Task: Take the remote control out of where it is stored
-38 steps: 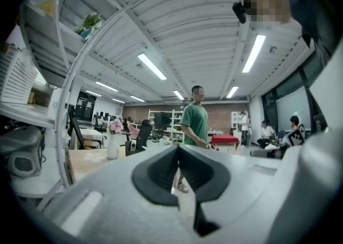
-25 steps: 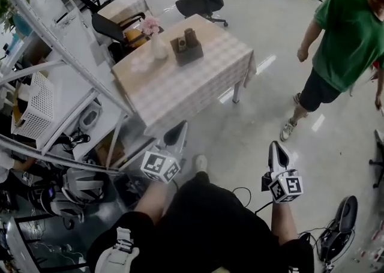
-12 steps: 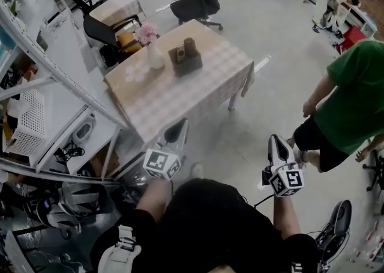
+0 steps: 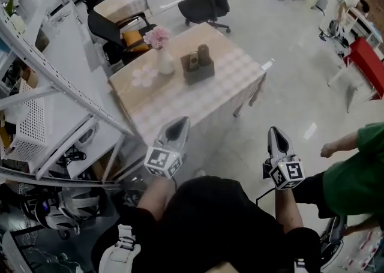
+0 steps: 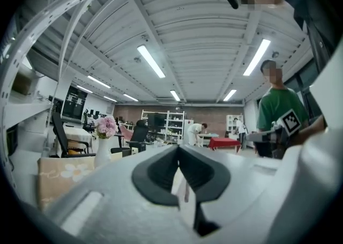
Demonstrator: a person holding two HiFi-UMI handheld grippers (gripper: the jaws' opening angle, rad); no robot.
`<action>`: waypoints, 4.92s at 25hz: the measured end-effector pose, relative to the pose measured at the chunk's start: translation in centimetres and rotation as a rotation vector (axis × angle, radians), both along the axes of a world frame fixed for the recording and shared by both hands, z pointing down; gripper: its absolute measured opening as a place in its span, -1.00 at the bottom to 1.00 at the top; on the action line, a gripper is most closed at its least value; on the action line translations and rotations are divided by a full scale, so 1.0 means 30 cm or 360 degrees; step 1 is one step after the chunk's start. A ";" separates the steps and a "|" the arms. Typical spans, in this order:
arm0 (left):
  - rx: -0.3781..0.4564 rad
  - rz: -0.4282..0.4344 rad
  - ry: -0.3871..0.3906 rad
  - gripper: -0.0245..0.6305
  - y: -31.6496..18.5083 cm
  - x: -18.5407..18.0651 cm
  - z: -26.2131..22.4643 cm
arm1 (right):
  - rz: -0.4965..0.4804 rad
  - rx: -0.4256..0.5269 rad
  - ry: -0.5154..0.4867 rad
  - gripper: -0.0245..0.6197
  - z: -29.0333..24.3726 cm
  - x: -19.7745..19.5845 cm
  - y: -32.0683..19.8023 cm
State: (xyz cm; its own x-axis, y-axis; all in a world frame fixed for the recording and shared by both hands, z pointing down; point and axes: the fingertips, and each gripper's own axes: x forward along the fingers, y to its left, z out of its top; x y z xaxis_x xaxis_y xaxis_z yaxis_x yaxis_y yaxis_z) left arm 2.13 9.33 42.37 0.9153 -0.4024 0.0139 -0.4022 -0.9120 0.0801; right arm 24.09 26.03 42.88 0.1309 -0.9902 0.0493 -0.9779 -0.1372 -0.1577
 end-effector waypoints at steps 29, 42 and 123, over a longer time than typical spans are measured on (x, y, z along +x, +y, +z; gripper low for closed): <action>-0.0019 -0.0202 -0.0027 -0.92 -0.490 0.054 0.097 | -0.0243 -0.0096 0.0037 -0.79 0.102 0.073 -0.697; 0.0023 -0.0480 -0.0040 -0.92 -0.759 0.204 0.017 | -0.0522 -0.0059 -0.0009 -0.67 0.111 0.263 -1.164; -0.0158 -0.0701 -0.0120 -0.92 -1.000 0.059 0.144 | -0.0584 0.0054 0.0014 -0.18 0.001 0.163 -1.682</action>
State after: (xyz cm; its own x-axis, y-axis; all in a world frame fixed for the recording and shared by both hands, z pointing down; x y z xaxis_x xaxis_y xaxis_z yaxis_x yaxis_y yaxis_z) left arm 3.89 -20.68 46.69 0.6520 -0.7466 0.1322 -0.7582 -0.6420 0.1138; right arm 28.97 -24.45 42.93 -0.2327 -0.9724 0.0160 -0.9624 0.2279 -0.1477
